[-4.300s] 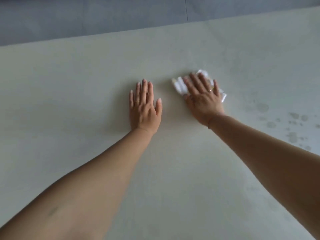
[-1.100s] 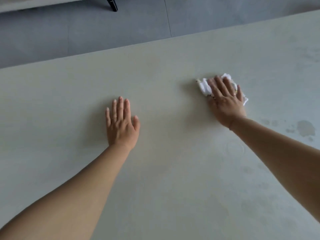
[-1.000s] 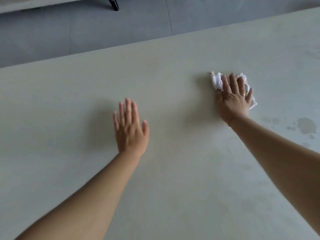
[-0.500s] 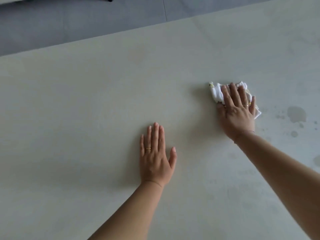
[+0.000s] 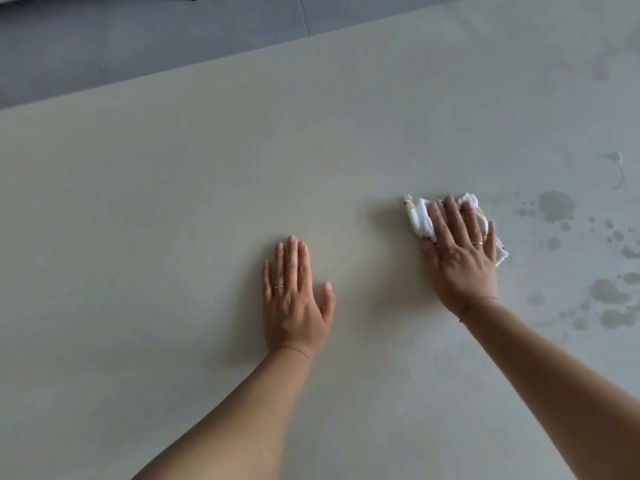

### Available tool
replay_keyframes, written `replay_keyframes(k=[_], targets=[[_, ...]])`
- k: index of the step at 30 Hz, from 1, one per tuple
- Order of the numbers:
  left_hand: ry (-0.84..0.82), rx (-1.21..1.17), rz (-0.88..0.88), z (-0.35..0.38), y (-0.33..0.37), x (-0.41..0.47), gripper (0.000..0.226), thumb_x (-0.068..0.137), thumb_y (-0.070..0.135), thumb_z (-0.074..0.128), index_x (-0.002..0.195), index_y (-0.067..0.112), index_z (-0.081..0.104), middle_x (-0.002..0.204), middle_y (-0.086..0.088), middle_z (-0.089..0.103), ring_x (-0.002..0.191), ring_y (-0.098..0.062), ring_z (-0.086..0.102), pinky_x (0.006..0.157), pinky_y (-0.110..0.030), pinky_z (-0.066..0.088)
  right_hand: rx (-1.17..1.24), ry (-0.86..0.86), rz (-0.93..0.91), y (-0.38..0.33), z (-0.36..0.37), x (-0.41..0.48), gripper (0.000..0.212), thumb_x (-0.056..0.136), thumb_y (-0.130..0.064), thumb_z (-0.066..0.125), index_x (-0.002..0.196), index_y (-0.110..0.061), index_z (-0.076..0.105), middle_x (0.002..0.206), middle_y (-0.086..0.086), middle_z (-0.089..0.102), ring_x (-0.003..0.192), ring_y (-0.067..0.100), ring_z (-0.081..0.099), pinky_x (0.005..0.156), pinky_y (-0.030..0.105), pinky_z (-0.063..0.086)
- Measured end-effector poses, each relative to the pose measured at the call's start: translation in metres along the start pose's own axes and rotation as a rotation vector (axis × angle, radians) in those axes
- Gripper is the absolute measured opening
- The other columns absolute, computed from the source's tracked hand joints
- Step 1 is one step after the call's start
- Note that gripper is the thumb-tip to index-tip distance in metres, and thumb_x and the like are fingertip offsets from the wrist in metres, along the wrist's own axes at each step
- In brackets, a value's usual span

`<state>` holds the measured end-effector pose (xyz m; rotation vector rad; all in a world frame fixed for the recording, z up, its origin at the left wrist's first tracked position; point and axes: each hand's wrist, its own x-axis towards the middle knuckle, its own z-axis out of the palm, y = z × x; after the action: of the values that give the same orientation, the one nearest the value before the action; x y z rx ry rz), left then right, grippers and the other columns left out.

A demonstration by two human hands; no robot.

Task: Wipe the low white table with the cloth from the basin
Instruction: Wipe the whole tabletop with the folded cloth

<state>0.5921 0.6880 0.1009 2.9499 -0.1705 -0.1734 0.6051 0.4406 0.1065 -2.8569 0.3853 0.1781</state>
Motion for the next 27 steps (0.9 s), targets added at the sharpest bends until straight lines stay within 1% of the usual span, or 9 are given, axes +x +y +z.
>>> replay_keyframes(k=[3, 6, 8, 10, 14, 18, 21, 24, 27], targets=[[0.001, -0.004, 0.007, 0.0, 0.0, -0.001, 0.069, 0.087, 0.04, 0.035, 0.146, 0.005, 0.029, 0.155, -0.011, 0.024, 0.144, -0.028, 0.021, 0.116, -0.048, 0.019, 0.076, 0.035, 0.154, -0.047, 0.013, -0.025, 0.059, 0.093, -0.044, 0.027, 0.149, -0.032, 0.017, 0.159, -0.004, 0.013, 0.147, 0.016, -0.001, 0.117, 0.045, -0.006], [-0.003, -0.01, 0.008, -0.002, 0.001, 0.0, 0.071, 0.084, 0.038, 0.035, 0.145, 0.004, 0.03, 0.155, -0.012, 0.025, 0.143, -0.029, 0.022, 0.116, -0.049, 0.02, 0.035, -0.002, -0.115, -0.089, 0.033, -0.084, 0.057, 0.095, -0.042, 0.033, 0.149, -0.029, 0.022, 0.157, -0.004, 0.017, 0.147, 0.019, 0.005, 0.117, 0.049, -0.001], [-0.019, -0.021, 0.014, -0.003, 0.0, -0.001, 0.073, 0.081, 0.038, 0.033, 0.146, 0.005, 0.028, 0.155, -0.011, 0.023, 0.144, -0.028, 0.02, 0.116, -0.048, 0.018, 0.008, -0.036, -0.312, -0.08, 0.036, -0.102, 0.054, 0.096, -0.04, 0.035, 0.148, -0.028, 0.027, 0.156, -0.004, 0.023, 0.146, 0.019, 0.009, 0.117, 0.049, 0.006], [-0.007, -0.027, 0.023, -0.003, 0.0, -0.001, 0.071, 0.083, 0.037, 0.033, 0.146, 0.005, 0.029, 0.155, -0.011, 0.023, 0.144, -0.028, 0.02, 0.117, -0.047, 0.017, -0.019, -0.061, -0.393, -0.049, 0.027, -0.092, 0.051, 0.097, -0.041, 0.033, 0.147, -0.029, 0.03, 0.155, -0.003, 0.026, 0.146, 0.019, 0.012, 0.117, 0.048, 0.007], [0.031, -0.033, 0.023, 0.0, 0.0, -0.001, 0.068, 0.085, 0.037, 0.032, 0.145, 0.004, 0.032, 0.154, -0.012, 0.027, 0.142, -0.03, 0.025, 0.116, -0.047, 0.018, 0.0, -0.024, -0.067, 0.016, 0.001, -0.061, 0.056, 0.094, -0.047, 0.021, 0.148, -0.031, 0.023, 0.157, -0.002, 0.021, 0.146, 0.017, 0.007, 0.117, 0.044, 0.0], [0.048, -0.041, 0.02, 0.002, -0.001, -0.002, 0.068, 0.085, 0.037, 0.032, 0.145, 0.004, 0.031, 0.154, -0.013, 0.026, 0.142, -0.03, 0.024, 0.116, -0.046, 0.017, 0.115, 0.045, 0.218, -0.014, 0.014, -0.074, 0.054, 0.098, -0.039, 0.032, 0.149, -0.031, 0.016, 0.159, -0.005, 0.008, 0.146, 0.016, -0.004, 0.117, 0.047, -0.007], [0.071, -0.034, 0.006, 0.002, 0.0, -0.003, 0.068, 0.086, 0.036, 0.031, 0.145, 0.003, 0.029, 0.155, -0.014, 0.024, 0.142, -0.031, 0.023, 0.116, -0.045, 0.014, 0.084, 0.007, -0.072, -0.059, 0.035, -0.135, 0.057, 0.095, -0.038, 0.037, 0.149, -0.03, 0.021, 0.157, -0.006, 0.01, 0.147, 0.02, 0.003, 0.117, 0.05, -0.003], [0.067, -0.008, 0.007, 0.0, 0.001, -0.007, 0.066, 0.088, 0.034, 0.029, 0.147, 0.003, 0.025, 0.155, -0.015, 0.021, 0.143, -0.031, 0.021, 0.117, -0.044, 0.011, 0.024, -0.084, -0.423, -0.041, 0.036, -0.168, 0.055, 0.094, -0.037, 0.042, 0.147, -0.03, 0.028, 0.156, -0.005, 0.022, 0.146, 0.02, 0.012, 0.116, 0.051, 0.008], [0.111, 0.009, -0.038, -0.003, -0.002, -0.018, 0.064, 0.092, 0.035, 0.028, 0.147, 0.002, 0.022, 0.156, -0.015, 0.019, 0.144, -0.03, 0.019, 0.117, -0.044, 0.01, -0.044, -0.098, -0.394, 0.012, 0.018, -0.144, 0.054, 0.093, -0.041, 0.032, 0.146, -0.031, 0.028, 0.154, -0.001, 0.028, 0.145, 0.021, 0.016, 0.117, 0.049, 0.008]])
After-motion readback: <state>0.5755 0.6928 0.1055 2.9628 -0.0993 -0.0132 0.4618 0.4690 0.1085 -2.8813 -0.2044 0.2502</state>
